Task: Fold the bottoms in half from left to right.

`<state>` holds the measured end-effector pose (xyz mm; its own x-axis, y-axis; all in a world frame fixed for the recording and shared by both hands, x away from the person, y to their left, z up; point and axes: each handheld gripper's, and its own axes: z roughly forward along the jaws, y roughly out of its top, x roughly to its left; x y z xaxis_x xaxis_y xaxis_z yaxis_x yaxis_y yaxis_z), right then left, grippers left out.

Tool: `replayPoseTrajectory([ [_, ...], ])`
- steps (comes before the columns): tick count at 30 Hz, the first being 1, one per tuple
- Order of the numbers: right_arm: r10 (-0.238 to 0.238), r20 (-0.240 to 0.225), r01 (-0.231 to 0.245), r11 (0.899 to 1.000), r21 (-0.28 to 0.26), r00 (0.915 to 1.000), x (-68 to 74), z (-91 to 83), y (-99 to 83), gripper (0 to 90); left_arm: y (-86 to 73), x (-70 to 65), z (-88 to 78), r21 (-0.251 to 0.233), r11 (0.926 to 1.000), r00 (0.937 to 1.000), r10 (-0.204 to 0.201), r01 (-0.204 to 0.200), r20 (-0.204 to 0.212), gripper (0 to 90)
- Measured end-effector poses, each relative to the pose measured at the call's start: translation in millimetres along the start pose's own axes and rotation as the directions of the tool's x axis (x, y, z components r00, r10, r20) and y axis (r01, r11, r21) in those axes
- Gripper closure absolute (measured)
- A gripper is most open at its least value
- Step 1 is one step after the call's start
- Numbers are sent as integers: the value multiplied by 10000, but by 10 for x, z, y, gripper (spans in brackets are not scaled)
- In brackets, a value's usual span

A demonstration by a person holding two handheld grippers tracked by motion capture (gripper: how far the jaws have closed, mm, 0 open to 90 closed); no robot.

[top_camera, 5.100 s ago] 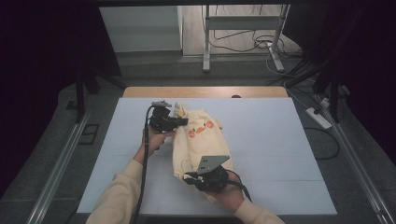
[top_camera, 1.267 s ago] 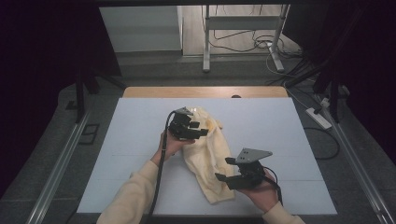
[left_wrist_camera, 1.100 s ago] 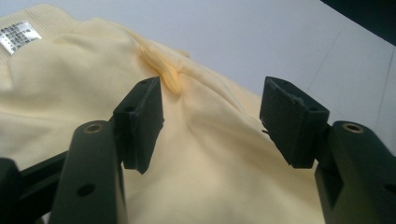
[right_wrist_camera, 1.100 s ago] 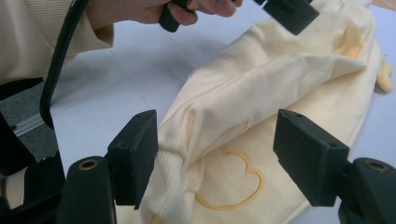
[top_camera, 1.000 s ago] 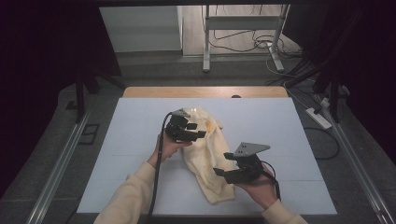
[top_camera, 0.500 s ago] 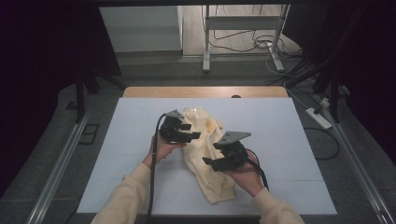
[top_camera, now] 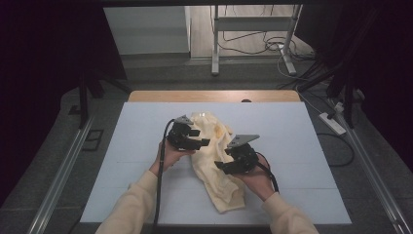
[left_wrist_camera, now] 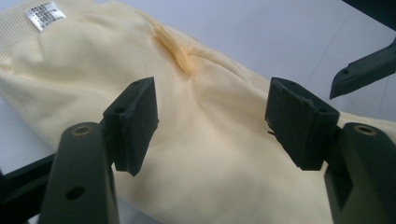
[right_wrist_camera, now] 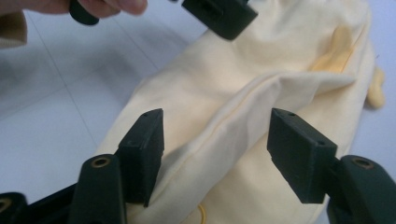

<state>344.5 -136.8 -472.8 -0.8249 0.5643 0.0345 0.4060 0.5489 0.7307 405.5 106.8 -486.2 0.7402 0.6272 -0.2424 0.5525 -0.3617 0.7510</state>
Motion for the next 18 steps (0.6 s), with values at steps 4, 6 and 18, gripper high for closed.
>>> replayPoseTrajectory([
  [4, -40, -81, 43, 9994, 357, 10000, -18, 18, -64, 490, 0, 3, 1, -16, 10000, 10000, 5, -6, -26, 336],
  [6, 51, -292, -38, 9989, 467, 9996, -40, 16, -89, 597, 0, 3, 2, -16, 10000, 10000, 13, -13, -24, 336],
  [18, -324, -43, 326, 9972, 669, 9995, -36, -99, -177, 832, -5, -7, 0, 18, 10000, 10000, 34, -34, 15, 336],
])
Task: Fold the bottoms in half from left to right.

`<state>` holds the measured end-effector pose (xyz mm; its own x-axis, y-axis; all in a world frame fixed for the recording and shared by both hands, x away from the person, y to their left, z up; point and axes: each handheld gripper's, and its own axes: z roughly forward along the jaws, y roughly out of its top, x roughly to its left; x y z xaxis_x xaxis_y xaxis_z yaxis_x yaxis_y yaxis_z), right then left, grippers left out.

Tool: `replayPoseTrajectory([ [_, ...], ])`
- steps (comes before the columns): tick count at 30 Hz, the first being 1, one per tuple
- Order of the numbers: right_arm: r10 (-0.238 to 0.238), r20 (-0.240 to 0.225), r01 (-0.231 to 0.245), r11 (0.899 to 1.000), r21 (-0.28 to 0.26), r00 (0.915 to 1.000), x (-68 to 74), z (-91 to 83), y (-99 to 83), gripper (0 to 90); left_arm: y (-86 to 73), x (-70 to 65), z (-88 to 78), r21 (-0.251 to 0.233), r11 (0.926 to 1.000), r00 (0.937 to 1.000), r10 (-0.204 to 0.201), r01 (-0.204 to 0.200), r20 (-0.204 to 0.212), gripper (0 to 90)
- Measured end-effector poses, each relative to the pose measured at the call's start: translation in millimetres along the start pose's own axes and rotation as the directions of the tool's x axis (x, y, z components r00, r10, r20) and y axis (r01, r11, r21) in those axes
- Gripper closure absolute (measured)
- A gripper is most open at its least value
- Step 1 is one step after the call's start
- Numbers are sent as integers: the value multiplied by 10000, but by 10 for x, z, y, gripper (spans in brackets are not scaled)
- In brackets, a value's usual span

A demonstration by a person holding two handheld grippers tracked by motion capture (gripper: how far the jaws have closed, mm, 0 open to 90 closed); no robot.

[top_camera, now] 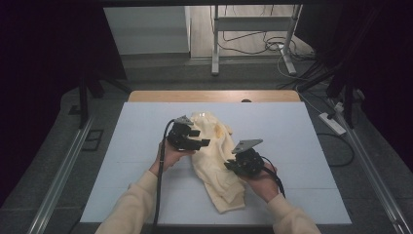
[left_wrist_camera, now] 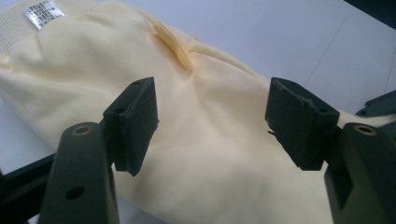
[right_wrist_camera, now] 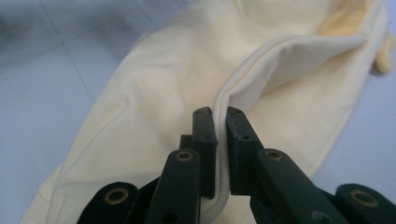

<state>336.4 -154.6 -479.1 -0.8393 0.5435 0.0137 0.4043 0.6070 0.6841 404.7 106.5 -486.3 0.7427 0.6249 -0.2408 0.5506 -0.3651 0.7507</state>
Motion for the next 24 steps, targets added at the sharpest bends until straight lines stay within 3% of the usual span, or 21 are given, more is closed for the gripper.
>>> replayPoseTrajectory([
  [7, 352, 168, -352, 9994, 1, 9992, -87, -92, -160, 832, -6, 5, 2, 29, 10000, 10000, 8, -8, -21, 335],
  [14, 611, 154, -619, 9963, 604, 9980, -131, -20, -340, 832, -11, 6, -7, 40, 10000, 10000, 18, -18, -67, 331],
  [24, 672, 222, -685, 9955, 650, 9975, -153, 20, -375, 761, -14, 1, -5, 68, 10000, 10000, 42, -42, -87, 329],
])
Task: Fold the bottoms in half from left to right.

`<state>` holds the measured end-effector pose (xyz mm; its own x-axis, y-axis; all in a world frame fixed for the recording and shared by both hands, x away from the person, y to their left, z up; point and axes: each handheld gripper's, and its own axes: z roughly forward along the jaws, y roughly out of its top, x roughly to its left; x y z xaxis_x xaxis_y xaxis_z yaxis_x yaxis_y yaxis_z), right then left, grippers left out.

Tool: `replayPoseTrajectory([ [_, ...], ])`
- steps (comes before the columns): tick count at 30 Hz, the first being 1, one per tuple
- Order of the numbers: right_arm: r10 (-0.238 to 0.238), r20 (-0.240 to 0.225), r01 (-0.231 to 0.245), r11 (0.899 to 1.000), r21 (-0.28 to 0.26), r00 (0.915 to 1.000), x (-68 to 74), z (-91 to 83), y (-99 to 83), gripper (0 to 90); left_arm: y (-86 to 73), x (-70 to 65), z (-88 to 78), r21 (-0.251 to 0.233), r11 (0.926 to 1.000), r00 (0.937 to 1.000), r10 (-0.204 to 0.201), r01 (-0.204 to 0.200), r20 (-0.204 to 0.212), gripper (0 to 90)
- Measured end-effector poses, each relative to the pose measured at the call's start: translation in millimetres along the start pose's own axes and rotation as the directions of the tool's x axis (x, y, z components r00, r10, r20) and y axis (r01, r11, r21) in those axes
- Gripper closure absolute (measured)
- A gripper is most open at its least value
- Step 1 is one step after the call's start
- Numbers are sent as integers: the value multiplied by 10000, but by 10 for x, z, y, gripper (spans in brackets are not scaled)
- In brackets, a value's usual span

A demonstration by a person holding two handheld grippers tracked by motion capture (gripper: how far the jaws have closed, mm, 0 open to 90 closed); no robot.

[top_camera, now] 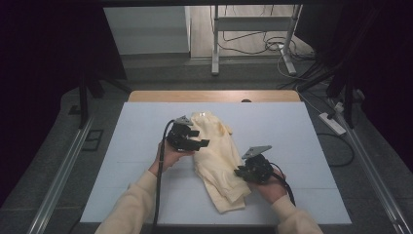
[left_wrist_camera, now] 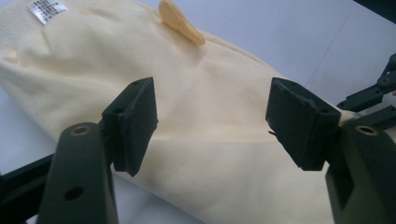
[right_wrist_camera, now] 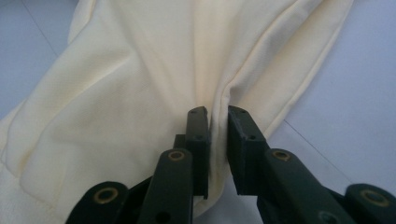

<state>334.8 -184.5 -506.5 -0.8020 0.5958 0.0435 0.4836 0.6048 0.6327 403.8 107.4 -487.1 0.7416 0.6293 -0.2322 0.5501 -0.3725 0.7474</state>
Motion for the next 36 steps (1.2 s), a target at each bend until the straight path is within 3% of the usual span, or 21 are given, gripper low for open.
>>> replayPoseTrajectory([
  [3, -91, 164, 94, 9998, -202, 9998, -2, -42, 23, 656, 2, -2, -3, -19, 10000, 10000, 50, -50, -23, 327],
  [6, -161, 254, 182, 9964, -829, 9995, 0, -169, 88, 557, 2, 0, -9, -24, 10000, 10000, 65, -65, -49, 327],
  [10, -488, 23, 487, 9883, -1447, 9988, 69, -337, 171, 500, -1, 6, -9, -48, 10000, 10000, 27, -27, -66, 327],
  [13, -872, -177, 833, 9839, -1582, 9960, 162, -380, 207, 483, -1, 5, -13, -54, 10000, 10000, 25, -26, -71, 327],
  [25, -1779, -950, 1646, 9772, -1339, 9794, 518, -229, 283, 460, -8, 22, -23, -45, 10000, 10000, 8, -8, -65, 326],
  [31, -1953, -1252, 1828, 9776, -1046, 9727, 610, -122, 267, 458, -9, 22, -21, -23, 10000, 10000, -12, 12, -72, 323],
  [36, -2035, -1223, 1963, 9782, -682, 9714, 637, -47, 242, 449, -9, 24, -22, -27, 10000, 10000, 1, -1, -72, 322],
])
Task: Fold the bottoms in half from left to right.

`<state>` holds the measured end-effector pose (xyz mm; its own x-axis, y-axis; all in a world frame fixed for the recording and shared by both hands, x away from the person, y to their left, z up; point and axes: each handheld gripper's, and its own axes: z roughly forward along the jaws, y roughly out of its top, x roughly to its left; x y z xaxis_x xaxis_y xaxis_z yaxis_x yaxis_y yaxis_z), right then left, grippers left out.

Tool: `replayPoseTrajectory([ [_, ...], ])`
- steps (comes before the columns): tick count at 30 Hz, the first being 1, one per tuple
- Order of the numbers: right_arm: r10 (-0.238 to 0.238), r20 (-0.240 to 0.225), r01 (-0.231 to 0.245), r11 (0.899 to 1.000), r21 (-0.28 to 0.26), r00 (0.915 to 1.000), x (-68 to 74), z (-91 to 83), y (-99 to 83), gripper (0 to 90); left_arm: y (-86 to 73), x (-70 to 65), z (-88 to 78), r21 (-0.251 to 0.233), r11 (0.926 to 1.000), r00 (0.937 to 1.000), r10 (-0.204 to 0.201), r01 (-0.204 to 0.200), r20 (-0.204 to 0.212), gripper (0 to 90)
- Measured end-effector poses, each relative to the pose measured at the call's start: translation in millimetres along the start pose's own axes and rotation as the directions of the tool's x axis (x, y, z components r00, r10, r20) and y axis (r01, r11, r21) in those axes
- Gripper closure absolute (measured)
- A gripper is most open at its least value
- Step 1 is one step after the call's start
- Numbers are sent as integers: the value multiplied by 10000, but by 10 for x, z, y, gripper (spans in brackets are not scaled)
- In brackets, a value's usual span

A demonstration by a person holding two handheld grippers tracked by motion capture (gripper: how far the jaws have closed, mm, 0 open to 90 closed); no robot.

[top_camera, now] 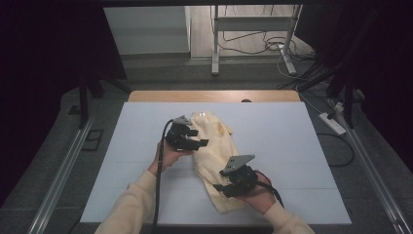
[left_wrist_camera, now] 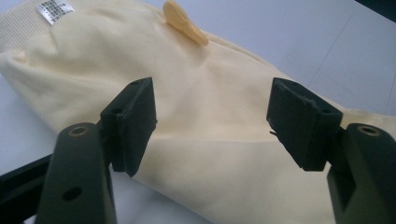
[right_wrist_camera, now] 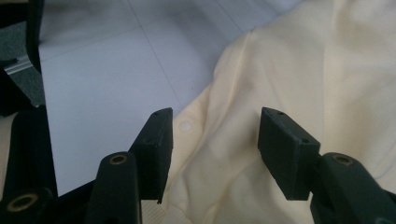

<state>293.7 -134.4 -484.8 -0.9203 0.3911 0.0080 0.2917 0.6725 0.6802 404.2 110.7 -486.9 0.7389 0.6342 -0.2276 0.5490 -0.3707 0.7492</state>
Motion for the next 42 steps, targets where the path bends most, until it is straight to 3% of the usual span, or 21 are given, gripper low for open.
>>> replayPoseTrajectory([
  [10, 32, 316, -56, 9971, 754, 9995, -41, 141, -95, 449, -3, 1, 5, 13, 10000, 10000, -36, 36, 7, 318],
  [15, 132, 428, -176, 9944, 1037, 9990, -75, 173, -131, 669, 0, -4, 7, 53, 10000, 10000, -18, 18, -8, 311],
  [18, 352, 440, -393, 9945, 971, 9984, -106, 166, -139, 754, -2, -5, 14, 64, 10000, 10000, -62, 62, -3, 307],
  [21, 211, 473, -250, 9962, 833, 9987, -99, 117, -126, 793, -3, 0, 10, 100, 9999, 10000, -38, 38, 10, 307],
  [26, 375, -55, -374, 9993, 77, 9993, -67, -58, -32, 804, -2, 2, -2, 135, 9999, 10000, 4, -4, 4, 305],
  [29, 345, -336, -349, 9993, -113, 9988, -11, -85, 9, 802, -2, 3, -11, 99, 10000, 10000, 16, -16, -1, 305],
  [31, 292, -377, -290, 9996, 66, 9989, 19, -27, 1, 789, -2, 3, -14, 102, 9999, 10000, 32, -32, -8, 304],
  [34, 227, -449, -203, 9983, 546, 9987, 30, 102, -62, 664, -1, -1, -23, 78, 10000, 10000, 34, -34, -18, 304],
  [38, 263, -478, -258, 9996, 114, 9985, -8, 11, -22, 482, 1, 0, -30, 27, 10000, 10000, 35, -35, -36, 303],
  [42, 643, -166, -651, 9968, -469, 9978, -121, -153, -3, 462, 2, -1, -35, 47, 10000, 10000, 61, -61, -41, 302],
])
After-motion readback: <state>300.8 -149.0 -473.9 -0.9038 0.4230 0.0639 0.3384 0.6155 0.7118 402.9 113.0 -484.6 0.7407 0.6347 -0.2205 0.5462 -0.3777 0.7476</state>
